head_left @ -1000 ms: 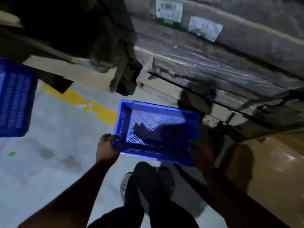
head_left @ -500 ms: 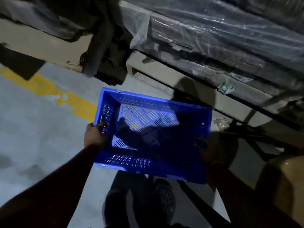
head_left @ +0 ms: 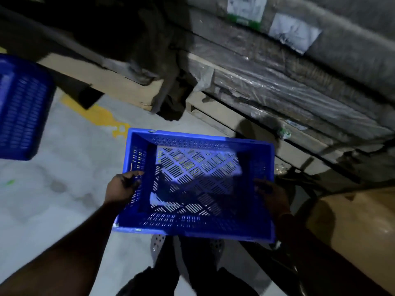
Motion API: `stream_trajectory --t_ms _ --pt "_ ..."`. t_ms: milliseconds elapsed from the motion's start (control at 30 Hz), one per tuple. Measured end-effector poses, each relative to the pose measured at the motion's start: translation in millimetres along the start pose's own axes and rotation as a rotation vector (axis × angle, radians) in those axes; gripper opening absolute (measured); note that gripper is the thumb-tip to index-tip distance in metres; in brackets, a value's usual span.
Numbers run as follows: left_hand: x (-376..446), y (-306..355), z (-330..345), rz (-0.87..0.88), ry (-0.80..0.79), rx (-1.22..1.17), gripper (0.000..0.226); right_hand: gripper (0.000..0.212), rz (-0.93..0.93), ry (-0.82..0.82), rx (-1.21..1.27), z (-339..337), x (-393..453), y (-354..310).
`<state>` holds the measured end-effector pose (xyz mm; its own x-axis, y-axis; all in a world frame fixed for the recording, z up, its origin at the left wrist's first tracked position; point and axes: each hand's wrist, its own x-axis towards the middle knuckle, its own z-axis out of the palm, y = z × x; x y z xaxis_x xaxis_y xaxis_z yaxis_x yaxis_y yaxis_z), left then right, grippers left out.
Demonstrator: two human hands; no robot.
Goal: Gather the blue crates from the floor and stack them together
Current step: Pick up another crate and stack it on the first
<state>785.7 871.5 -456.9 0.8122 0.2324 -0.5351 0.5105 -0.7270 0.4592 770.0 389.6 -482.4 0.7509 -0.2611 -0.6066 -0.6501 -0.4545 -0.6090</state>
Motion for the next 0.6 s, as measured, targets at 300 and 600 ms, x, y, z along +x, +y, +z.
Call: stream_trajectory --t_ms 300,600 --pt "-183 12 -117 -0.170 0.231 -0.251 0.022 0.034 -0.227 -0.168 -0.326 -58 -115 -156" --pt "-399 -30 -122 -0.486 0.534 -0.489 0.027 0.025 -0.595 -0.429 -0.611 -37 -198 -259"
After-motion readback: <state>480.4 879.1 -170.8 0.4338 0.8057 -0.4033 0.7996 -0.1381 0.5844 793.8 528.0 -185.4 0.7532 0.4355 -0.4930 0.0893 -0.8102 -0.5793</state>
